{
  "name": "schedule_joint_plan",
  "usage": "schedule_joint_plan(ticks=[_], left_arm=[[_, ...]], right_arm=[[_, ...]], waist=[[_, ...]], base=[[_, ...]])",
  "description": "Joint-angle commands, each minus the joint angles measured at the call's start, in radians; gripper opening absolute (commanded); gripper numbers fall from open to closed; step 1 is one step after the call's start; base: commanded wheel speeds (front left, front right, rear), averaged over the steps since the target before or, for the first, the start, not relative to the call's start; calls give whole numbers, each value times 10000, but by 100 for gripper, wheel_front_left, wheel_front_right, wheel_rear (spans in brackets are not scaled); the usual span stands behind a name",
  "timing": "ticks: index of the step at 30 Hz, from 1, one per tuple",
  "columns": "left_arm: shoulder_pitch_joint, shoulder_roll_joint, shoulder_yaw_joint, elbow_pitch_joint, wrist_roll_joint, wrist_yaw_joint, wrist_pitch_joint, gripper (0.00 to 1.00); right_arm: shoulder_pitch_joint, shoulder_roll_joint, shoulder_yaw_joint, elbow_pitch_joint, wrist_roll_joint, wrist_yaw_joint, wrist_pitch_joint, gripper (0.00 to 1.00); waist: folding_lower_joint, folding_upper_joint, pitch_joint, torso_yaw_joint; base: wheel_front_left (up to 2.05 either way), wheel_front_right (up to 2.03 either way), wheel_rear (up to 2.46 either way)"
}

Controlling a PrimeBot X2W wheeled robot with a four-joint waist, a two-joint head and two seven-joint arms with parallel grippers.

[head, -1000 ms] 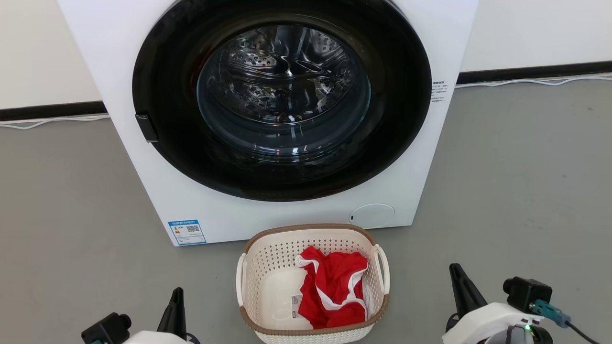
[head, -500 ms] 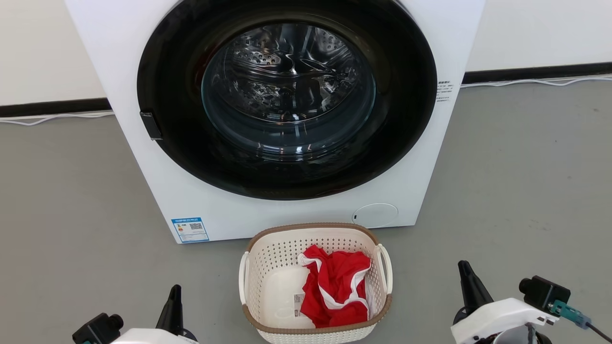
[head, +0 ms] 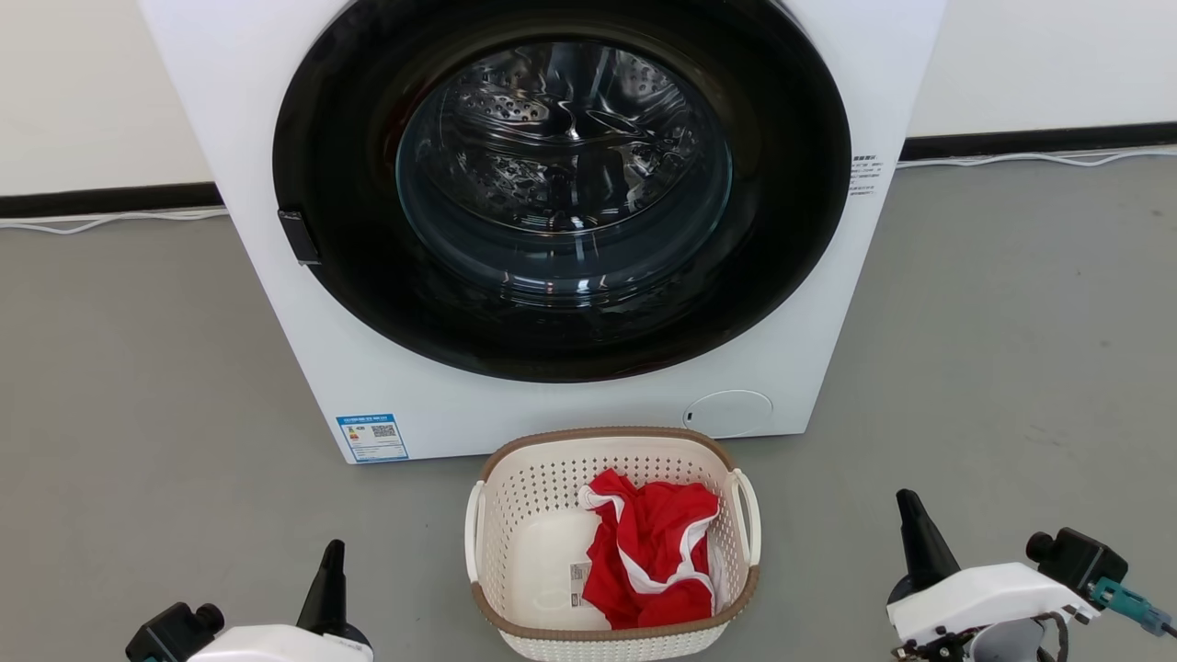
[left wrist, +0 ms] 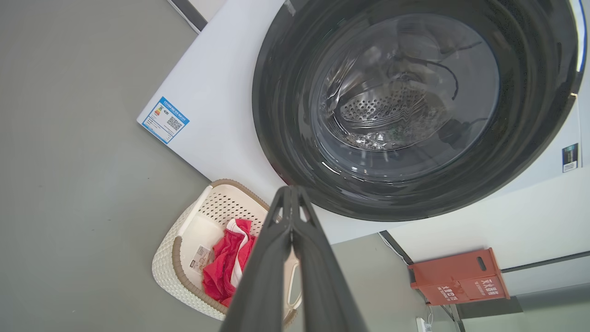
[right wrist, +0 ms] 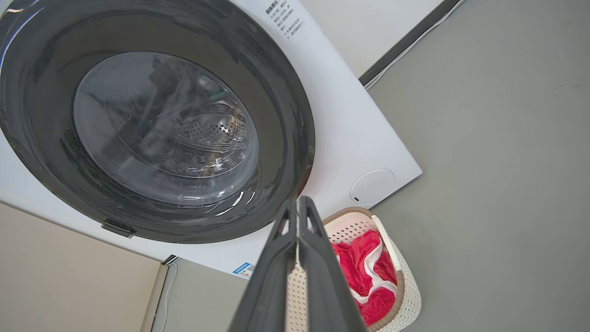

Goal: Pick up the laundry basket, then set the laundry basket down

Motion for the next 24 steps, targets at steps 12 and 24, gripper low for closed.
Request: schedule_joint_plan(ticks=[12,24], left_arm=[[-604,111,325,-475,-1248,-189,365,0],[-683,125,464,-650,-2399,-275,719,0]], right_arm=[[-129,-8,-157,-714,1543,41,380,0],[-66,-5,-366,-1099,2986,48,726,0]], waist=[[-1,-1,30,92],[-1,-1,61,187]], base=[[0,0,0],[0,0,0]])
